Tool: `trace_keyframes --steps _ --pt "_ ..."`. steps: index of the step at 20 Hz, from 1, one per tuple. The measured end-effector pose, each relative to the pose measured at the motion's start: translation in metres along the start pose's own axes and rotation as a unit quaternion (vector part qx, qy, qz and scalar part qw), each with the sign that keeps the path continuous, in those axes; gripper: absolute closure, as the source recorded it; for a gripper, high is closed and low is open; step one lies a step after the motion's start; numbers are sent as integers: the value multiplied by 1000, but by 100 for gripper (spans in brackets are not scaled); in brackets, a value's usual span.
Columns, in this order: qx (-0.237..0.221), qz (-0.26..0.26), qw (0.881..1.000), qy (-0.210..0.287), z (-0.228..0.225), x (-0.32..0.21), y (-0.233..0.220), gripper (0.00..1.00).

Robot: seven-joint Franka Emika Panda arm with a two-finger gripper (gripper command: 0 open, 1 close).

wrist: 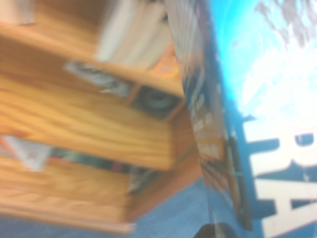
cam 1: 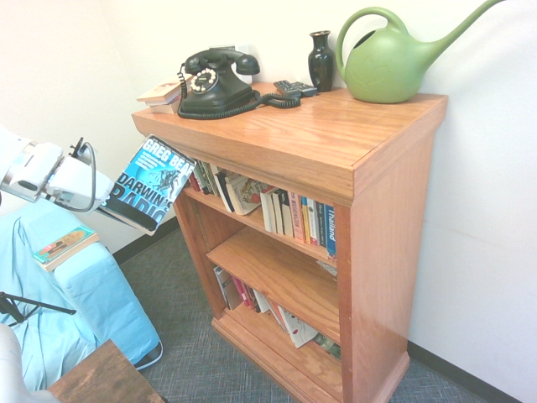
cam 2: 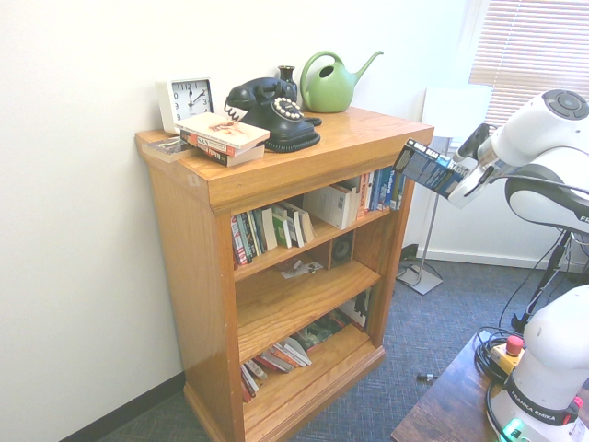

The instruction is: Put the book on the shelf

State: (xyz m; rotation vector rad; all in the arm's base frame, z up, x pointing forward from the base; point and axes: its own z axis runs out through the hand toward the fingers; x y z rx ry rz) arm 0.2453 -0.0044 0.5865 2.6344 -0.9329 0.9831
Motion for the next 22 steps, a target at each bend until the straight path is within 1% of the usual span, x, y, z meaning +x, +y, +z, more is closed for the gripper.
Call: trace_keyframes --steps 3,6,12,16,22 --pt "13 9 999 -29 13 -20 -18 100" --pt "21 14 999 -48 25 -24 -33 100" --pt "37 22 995 -92 98 -20 -64 100" --pt "52 21 993 -101 138 -21 -81 100" --pt "70 23 992 -100 179 -24 -93 100"
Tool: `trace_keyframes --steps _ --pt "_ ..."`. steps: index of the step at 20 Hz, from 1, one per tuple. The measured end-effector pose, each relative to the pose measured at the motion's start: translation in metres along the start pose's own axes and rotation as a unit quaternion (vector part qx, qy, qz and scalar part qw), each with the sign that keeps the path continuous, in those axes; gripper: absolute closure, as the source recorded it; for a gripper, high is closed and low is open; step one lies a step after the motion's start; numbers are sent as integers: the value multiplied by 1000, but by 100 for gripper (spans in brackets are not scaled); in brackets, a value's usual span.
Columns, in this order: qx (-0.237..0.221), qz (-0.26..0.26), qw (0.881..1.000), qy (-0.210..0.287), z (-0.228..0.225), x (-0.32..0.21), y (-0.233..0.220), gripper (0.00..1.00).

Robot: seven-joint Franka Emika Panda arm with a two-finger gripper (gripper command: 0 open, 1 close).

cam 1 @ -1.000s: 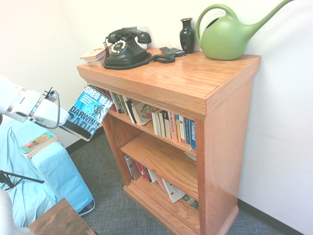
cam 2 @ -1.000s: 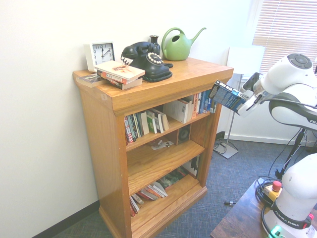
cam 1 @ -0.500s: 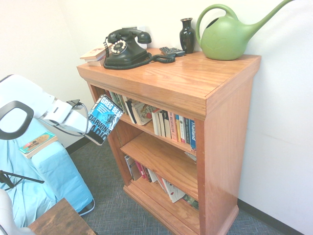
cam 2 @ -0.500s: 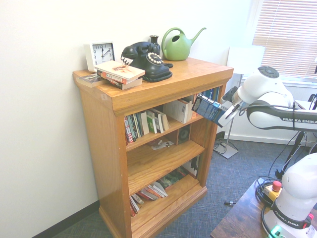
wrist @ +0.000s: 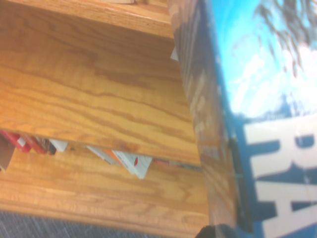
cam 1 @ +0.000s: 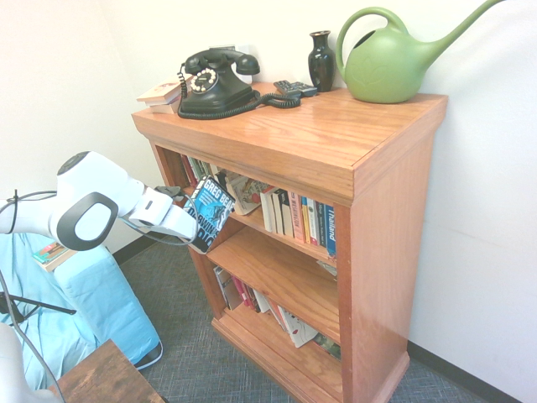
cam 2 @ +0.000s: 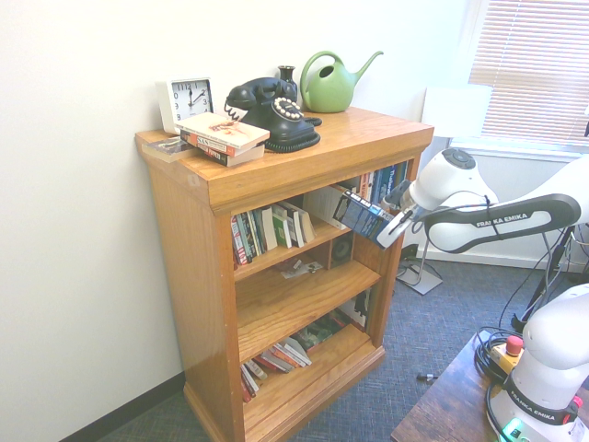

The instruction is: Put the book on the shelf

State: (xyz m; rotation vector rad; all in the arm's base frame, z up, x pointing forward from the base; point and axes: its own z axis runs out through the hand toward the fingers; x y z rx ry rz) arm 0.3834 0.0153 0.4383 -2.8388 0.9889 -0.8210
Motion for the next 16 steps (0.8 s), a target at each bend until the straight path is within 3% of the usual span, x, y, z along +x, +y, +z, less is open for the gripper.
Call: trace_keyframes --steps 16 --pt "15 -13 1000 21 44 22 -19 100"
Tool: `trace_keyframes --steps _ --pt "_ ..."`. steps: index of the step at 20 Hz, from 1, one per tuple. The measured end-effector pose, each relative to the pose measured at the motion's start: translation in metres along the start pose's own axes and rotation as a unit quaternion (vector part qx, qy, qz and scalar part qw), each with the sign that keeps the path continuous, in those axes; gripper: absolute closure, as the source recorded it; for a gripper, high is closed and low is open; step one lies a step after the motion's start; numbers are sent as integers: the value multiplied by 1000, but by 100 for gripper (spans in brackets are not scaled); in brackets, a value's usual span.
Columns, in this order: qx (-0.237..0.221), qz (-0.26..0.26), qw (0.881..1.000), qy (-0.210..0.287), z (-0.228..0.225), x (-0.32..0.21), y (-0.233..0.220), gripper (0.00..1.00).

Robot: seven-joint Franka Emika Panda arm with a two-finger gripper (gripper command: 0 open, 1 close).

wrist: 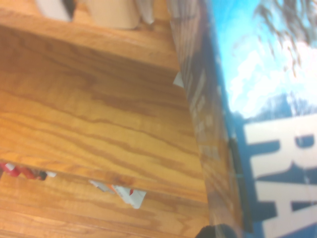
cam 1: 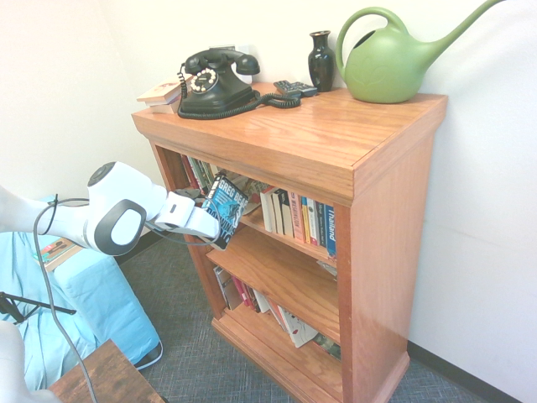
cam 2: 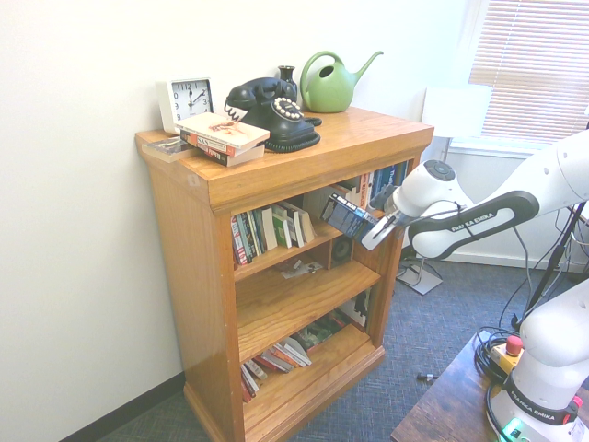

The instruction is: Put the book on the shelf

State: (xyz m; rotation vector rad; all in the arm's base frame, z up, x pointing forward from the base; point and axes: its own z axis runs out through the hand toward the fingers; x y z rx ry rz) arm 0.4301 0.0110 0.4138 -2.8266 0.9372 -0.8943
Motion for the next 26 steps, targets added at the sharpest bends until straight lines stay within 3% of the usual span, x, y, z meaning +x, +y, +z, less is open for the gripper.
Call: trace_keyframes --steps 14,26 --pt "14 7 1000 17 36 31 -55 100" --pt "21 6 999 31 57 36 -75 100"
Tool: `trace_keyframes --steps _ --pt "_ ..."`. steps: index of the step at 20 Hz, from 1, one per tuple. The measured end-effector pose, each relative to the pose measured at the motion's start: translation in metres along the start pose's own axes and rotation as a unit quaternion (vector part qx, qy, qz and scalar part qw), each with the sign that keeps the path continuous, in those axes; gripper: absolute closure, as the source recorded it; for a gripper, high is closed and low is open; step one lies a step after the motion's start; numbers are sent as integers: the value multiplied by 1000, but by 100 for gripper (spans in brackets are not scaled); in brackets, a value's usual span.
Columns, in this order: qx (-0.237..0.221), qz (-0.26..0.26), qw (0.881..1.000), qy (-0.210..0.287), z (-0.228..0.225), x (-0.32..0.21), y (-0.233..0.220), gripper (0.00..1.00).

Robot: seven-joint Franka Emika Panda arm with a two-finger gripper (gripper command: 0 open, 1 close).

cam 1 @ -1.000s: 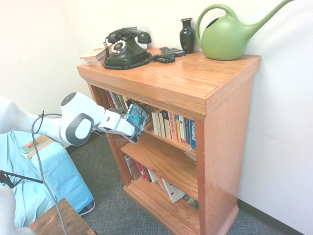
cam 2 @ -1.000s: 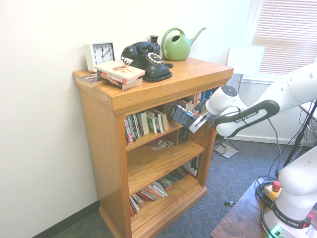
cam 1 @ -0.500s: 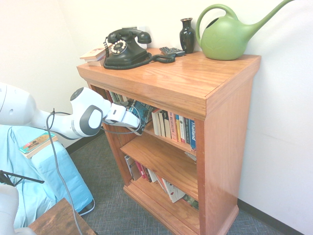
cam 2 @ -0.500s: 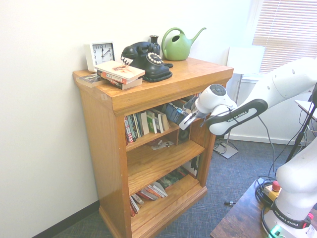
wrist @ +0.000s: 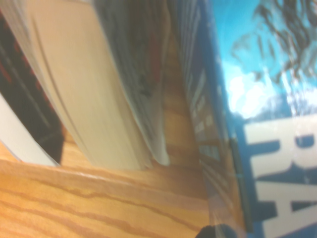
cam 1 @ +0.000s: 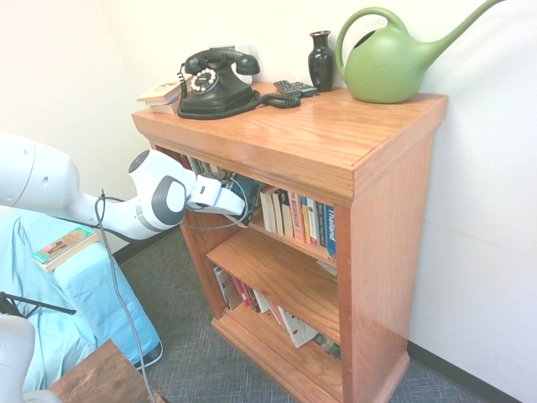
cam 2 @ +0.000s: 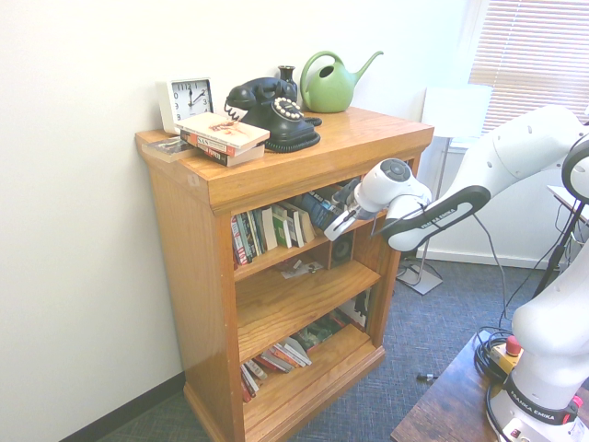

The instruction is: Put the book on the shelf

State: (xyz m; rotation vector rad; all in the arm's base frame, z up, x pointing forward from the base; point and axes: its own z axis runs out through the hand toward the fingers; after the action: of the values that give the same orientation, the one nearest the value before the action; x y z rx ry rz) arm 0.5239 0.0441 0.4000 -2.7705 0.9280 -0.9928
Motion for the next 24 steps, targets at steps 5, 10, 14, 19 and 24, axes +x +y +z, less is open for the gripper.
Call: trace_keyframes --steps 5,10,14,19,24 --pt "9 -1 1000 2 8 -4 -14 100" --pt "14 0 1000 4 15 -1 -22 0" --pt "14 3 1000 5 16 -1 -23 0" --pt "13 4 1000 5 17 1 -26 0" --pt "19 6 1000 6 21 9 -30 0"
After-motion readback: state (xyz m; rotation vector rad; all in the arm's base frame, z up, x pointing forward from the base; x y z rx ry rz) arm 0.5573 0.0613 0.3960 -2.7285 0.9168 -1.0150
